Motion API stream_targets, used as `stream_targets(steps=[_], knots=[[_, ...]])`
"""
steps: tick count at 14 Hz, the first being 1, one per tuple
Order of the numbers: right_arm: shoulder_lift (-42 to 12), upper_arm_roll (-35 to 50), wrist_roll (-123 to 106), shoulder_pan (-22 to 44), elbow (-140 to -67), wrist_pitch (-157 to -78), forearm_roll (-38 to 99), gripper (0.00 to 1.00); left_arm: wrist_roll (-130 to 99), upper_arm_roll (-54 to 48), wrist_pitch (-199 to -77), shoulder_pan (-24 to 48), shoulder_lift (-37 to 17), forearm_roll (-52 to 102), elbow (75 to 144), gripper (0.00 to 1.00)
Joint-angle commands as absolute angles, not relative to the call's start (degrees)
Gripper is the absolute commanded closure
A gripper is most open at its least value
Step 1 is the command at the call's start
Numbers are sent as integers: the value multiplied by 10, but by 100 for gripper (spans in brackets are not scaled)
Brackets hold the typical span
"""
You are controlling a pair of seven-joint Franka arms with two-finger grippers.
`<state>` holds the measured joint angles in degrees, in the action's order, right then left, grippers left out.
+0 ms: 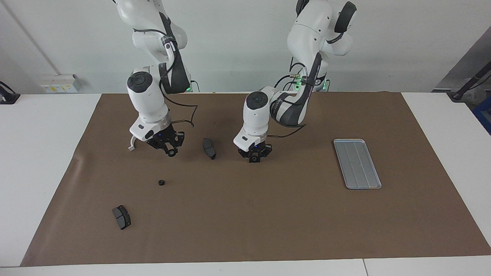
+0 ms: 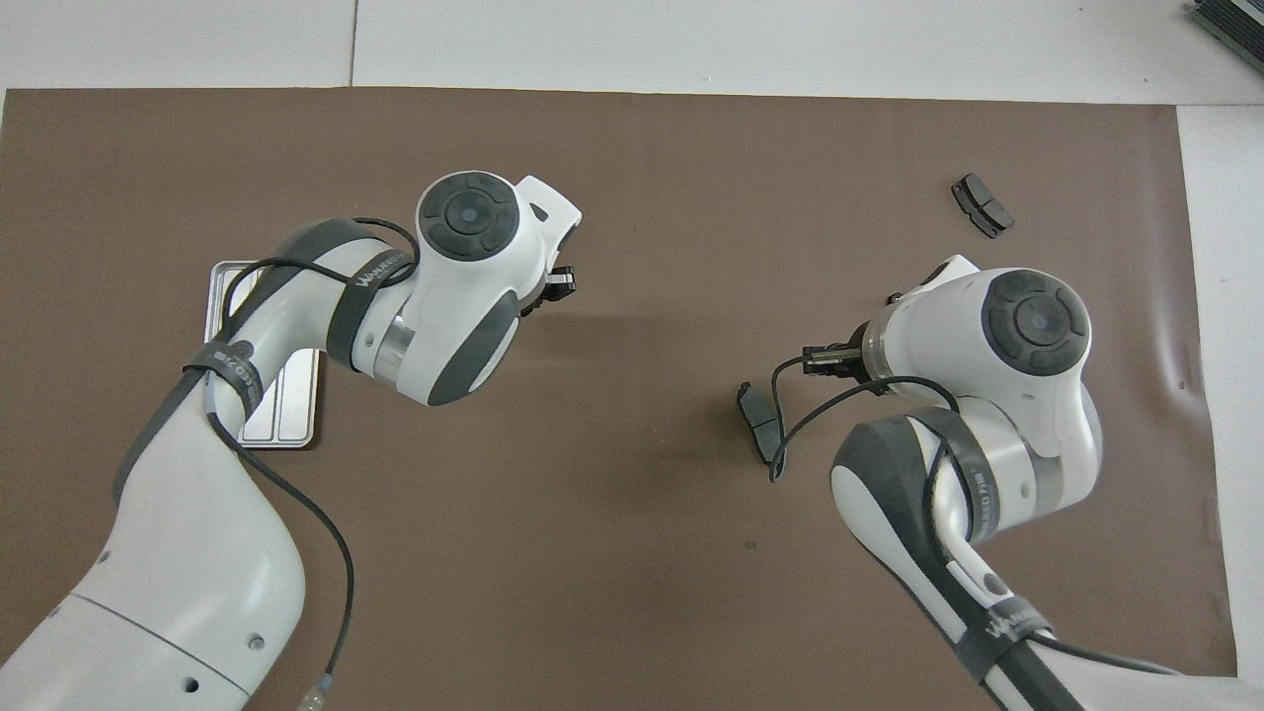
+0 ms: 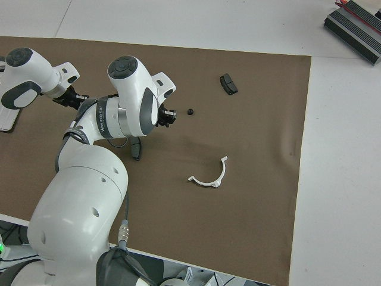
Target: Pick bearing gear from pile to tray
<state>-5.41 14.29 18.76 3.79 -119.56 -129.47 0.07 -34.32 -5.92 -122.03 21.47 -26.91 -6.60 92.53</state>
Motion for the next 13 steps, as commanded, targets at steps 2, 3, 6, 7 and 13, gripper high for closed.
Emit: stream_targets(steps=[2,3,6,7,13], knots=[[-108,154,324,106,-1128,-1304,7,100,-183,-66,-1166,123,-231,-31,933,97],[-120,153,358,125,-1114,-1310,2,100,-143,-66,-1158,100,-227,-31,939,97],[-155,153,442,168,-1092,-1342,0,100,-32,-65,-1158,41,-212,-31,970,97],[-161,153,461,179,-1092,-1353,0,100,-1,-65,-1164,22,-208,-30,983,97],[-213,152,526,214,-1091,-1393,-55,100,87,-63,-1237,-38,-182,-29,1070,97]])
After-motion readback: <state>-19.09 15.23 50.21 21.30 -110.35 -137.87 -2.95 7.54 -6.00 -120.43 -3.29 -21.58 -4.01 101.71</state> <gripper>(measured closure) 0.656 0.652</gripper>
